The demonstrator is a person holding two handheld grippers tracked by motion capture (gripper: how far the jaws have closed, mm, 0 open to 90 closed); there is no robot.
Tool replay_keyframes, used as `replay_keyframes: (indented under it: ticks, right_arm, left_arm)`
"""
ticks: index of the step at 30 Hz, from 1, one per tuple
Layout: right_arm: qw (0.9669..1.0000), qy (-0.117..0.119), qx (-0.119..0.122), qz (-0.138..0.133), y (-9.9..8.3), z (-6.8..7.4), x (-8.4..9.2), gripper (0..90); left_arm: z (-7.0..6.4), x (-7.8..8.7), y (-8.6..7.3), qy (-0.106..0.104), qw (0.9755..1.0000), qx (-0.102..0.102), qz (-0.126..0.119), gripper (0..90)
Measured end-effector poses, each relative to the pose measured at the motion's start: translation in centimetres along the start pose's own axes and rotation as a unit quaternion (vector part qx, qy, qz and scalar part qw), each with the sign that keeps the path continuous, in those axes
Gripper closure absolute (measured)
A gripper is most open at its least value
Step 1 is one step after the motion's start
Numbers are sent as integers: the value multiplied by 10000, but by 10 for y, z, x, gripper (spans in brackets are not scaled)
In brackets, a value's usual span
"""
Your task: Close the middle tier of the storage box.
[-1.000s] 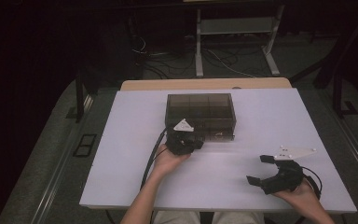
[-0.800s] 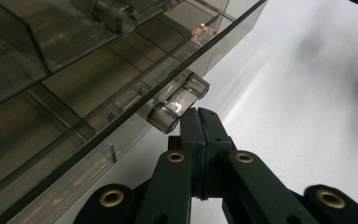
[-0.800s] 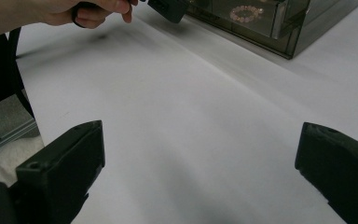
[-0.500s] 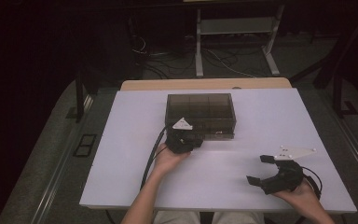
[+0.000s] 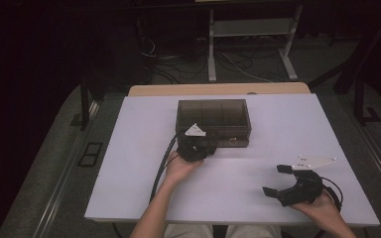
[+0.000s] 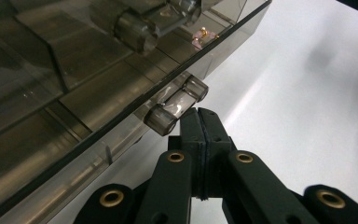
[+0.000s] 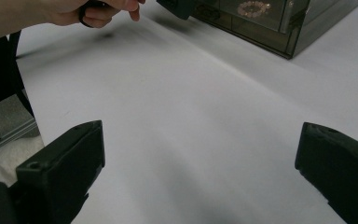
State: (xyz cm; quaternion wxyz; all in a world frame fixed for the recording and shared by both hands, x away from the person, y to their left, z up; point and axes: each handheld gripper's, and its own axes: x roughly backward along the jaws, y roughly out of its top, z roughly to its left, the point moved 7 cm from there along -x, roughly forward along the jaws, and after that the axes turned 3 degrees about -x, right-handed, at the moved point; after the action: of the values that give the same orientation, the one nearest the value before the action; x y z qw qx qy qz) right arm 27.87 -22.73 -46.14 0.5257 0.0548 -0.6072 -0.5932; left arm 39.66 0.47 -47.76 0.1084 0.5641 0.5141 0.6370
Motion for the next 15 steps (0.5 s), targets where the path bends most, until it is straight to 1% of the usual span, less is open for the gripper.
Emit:
replay_keyframes:
  ticks: [6, 9, 12, 14, 15]
  right_arm:
    - [10000, 4, 0, 7, 0, 0, 0, 9]
    - [10000, -1, -14, 5, 0, 0, 0, 9]
    - [10000, -3, -15, 3, 0, -1, 0, 9]
    - [10000, 0, -6, 8, 0, 0, 0, 9]
    - [10000, 1, -8, 9, 0, 0, 0, 9]
  left_arm:
    - [1, -1, 2, 21, 10000, 49, -23, 891]
    - [1, -1, 2, 35, 10000, 18, -24, 891]
    - [2, -1, 2, 62, 10000, 30, -29, 891]
    - [3, -1, 2, 55, 10000, 52, -46, 891]
    - [2, -1, 2, 68, 9999, 121, -50, 891]
